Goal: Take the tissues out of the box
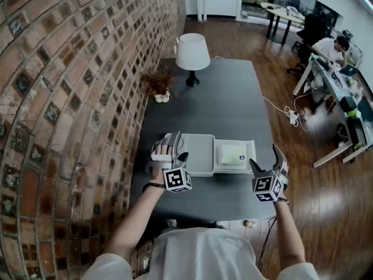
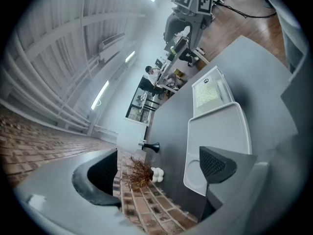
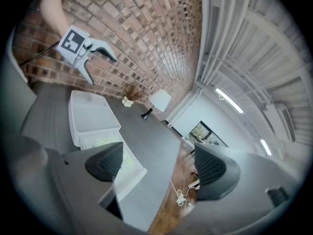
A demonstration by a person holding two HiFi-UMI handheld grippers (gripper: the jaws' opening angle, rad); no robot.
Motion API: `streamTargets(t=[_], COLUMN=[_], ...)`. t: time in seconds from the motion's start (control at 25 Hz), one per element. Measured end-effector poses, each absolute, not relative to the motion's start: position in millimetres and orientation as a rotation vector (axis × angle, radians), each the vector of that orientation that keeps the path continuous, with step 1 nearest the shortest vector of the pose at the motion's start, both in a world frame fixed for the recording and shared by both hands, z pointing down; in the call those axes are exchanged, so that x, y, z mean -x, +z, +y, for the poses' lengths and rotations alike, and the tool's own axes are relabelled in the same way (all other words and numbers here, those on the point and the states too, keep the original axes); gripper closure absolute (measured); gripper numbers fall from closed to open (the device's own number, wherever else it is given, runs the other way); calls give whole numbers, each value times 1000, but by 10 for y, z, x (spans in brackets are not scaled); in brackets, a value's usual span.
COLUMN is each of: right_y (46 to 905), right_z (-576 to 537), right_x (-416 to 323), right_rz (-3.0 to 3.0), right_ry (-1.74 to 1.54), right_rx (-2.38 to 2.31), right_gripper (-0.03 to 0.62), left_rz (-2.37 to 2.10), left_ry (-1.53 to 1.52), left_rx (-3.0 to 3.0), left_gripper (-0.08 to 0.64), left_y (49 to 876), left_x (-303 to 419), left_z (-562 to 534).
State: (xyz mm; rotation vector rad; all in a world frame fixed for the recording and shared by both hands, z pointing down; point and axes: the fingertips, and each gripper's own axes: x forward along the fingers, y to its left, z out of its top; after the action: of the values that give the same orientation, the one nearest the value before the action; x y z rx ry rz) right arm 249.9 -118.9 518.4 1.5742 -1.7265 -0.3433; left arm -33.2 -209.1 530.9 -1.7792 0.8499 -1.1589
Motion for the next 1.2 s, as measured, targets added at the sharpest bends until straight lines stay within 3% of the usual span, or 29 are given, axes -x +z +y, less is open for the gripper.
streamTargets(t=[0.64,1.2], right_y=[5468,5855], right_z=[-876,-925], right_x=[-3046,-2958], right_rz=[-1954,-2090], right_ry=[108,268], right_rx=[-1702,-1495], right_gripper=[127,126], left_rz=[820,799], left_ry=[-1147,-1149], left_rx=[1898,2127], left_gripper=[52,52], left_y=[5550,5827], left_x=[68,26], left_z=[-2260,-2384])
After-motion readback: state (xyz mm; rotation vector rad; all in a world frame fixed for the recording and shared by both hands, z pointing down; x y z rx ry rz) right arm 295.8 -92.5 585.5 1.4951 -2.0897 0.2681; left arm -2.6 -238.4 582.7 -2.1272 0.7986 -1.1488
